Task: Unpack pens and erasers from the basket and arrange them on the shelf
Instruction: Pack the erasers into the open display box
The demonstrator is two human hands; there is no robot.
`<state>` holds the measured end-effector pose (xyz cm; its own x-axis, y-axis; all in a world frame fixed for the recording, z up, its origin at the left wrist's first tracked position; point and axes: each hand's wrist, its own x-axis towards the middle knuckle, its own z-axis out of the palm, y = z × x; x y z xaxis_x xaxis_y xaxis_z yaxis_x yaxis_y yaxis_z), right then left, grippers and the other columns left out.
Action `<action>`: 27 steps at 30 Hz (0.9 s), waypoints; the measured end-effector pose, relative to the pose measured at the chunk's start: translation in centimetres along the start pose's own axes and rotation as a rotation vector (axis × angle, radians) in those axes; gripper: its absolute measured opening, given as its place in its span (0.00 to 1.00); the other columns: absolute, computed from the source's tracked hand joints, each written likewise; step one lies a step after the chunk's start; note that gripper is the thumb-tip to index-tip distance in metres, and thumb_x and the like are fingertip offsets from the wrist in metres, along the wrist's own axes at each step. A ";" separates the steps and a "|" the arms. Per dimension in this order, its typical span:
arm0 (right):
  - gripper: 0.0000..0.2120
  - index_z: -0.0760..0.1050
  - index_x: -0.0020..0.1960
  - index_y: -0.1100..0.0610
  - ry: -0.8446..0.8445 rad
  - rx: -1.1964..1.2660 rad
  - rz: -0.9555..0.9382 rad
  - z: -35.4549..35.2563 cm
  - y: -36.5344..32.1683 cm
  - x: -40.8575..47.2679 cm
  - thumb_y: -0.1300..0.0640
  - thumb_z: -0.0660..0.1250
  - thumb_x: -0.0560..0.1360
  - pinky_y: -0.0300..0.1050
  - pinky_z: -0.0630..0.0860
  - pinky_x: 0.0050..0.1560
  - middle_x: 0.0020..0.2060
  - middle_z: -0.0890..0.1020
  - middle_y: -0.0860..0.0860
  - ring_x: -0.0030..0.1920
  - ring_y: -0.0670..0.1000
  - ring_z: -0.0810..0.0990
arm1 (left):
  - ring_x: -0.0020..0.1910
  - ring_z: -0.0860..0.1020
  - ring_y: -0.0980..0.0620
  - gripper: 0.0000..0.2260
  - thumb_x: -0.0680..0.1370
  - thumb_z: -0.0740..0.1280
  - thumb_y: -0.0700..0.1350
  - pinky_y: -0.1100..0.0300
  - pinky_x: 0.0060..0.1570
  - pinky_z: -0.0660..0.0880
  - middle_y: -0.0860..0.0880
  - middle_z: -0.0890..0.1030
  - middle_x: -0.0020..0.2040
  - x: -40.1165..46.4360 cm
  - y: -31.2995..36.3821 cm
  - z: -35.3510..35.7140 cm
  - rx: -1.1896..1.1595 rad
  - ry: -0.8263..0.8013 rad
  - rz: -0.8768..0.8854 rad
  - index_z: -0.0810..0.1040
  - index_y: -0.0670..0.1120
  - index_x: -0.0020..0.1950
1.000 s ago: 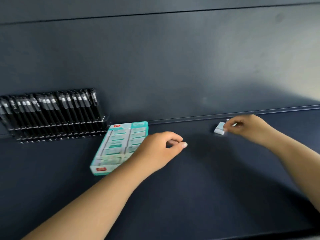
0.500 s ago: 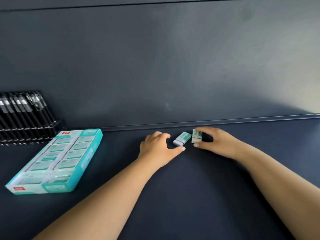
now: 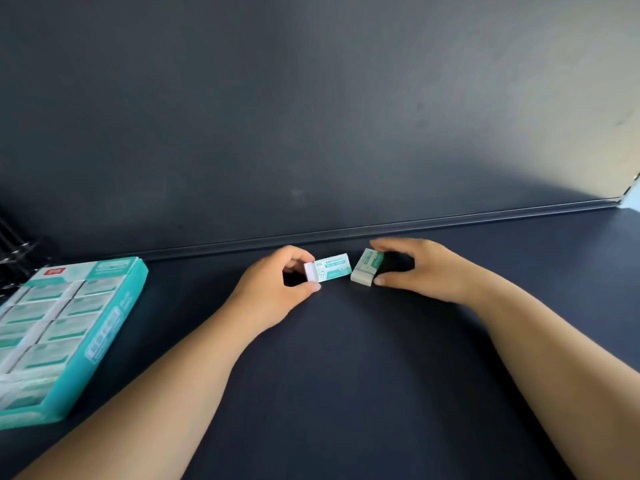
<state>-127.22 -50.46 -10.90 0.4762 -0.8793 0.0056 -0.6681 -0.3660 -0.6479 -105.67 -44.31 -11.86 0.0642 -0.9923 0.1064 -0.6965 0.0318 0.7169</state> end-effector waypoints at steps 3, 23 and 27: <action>0.23 0.72 0.64 0.49 0.006 -0.053 -0.014 -0.1 0.0 0.0 0.53 0.71 0.70 0.34 0.64 0.51 0.54 0.76 0.46 0.53 0.44 0.70 | 0.50 0.71 0.63 0.13 0.72 0.70 0.42 0.74 0.43 0.64 0.65 0.73 0.43 0.0 -0.1 -0.1 -0.023 0.001 0.004 0.71 0.60 0.46; 0.11 0.77 0.38 0.47 0.077 0.181 -0.104 -0.1 -0.9 -0.8 0.59 0.76 0.64 0.37 0.73 0.47 0.35 0.80 0.42 0.37 0.39 0.74 | 0.44 0.75 0.66 0.11 0.72 0.72 0.44 0.75 0.41 0.66 0.62 0.78 0.43 -0.2 -0.2 0.3 -0.075 0.157 -0.032 0.77 0.54 0.52; 0.11 0.77 0.38 0.46 0.190 0.203 -0.175 -0.1 -3.1 -2.4 0.59 0.76 0.64 0.41 0.73 0.54 0.38 0.82 0.42 0.42 0.43 0.77 | 0.43 0.74 0.69 0.13 0.72 0.71 0.45 0.78 0.40 0.67 0.63 0.77 0.42 -2.4 0.7 -1.6 -0.078 0.243 -0.015 0.79 0.51 0.56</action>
<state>-126.32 -47.24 -8.84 0.4458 -0.8567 0.2595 -0.4488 -0.4648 -0.7632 -105.15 -41.73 -10.50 0.2507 -0.9350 0.2508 -0.6375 0.0355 0.7697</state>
